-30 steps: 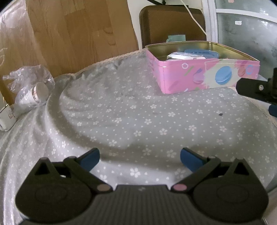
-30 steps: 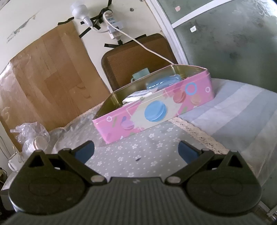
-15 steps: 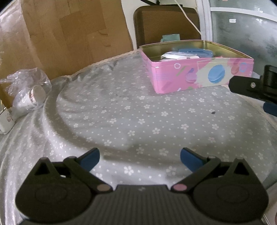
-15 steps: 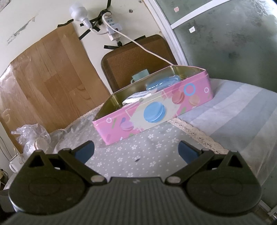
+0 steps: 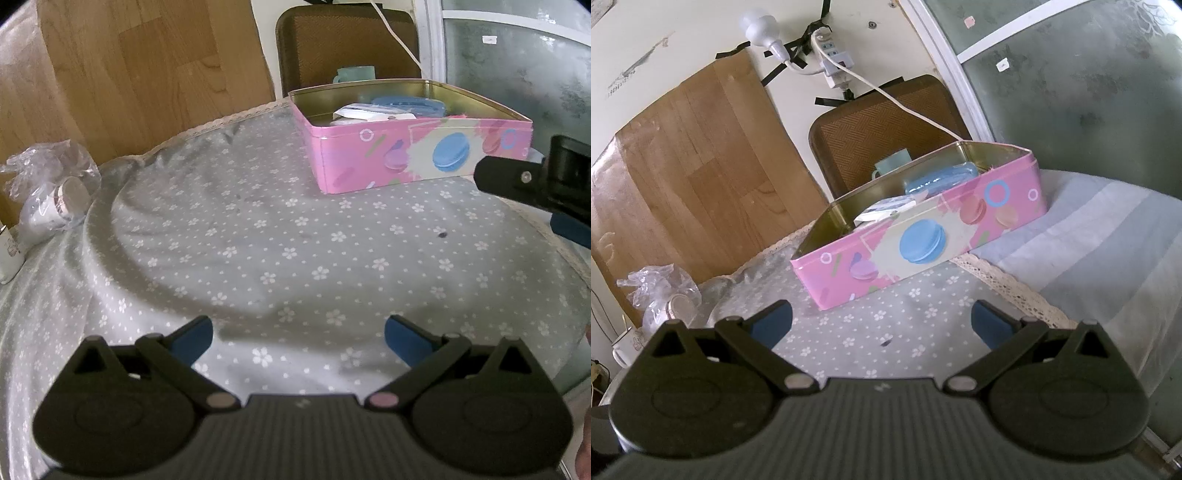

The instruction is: Organize soft objects

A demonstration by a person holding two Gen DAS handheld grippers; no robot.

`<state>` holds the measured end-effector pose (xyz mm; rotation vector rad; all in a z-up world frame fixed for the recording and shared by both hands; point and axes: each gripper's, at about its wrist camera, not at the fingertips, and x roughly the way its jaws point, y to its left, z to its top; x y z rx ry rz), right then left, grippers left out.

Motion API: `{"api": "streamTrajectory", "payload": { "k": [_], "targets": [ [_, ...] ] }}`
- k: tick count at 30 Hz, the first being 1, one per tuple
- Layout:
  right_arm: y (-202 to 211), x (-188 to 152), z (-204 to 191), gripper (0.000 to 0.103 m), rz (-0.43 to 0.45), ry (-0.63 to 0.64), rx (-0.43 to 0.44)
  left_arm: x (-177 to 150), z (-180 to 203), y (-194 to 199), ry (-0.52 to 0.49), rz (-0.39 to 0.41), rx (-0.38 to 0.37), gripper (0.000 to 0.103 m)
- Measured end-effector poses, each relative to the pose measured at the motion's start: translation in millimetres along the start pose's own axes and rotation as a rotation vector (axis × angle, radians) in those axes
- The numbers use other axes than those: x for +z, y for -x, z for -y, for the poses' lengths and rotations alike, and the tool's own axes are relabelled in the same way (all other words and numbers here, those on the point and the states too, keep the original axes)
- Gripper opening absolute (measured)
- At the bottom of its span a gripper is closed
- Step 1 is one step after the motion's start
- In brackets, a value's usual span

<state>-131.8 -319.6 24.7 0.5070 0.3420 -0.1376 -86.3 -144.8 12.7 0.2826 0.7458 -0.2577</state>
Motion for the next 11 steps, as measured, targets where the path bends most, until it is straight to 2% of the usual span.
{"api": "streamTrajectory", "payload": {
  "k": [4,11],
  "targets": [
    [-0.1,-0.1,-0.1,0.103,0.002,0.001,0.000,0.4,-0.6,-0.7,0.008,-0.006,-0.022,0.103],
    [-0.2,0.0,-0.2,0.103,0.001,0.002,0.001,2.1,0.6,3.7,0.004,0.027,-0.050,0.103]
  ]
}}
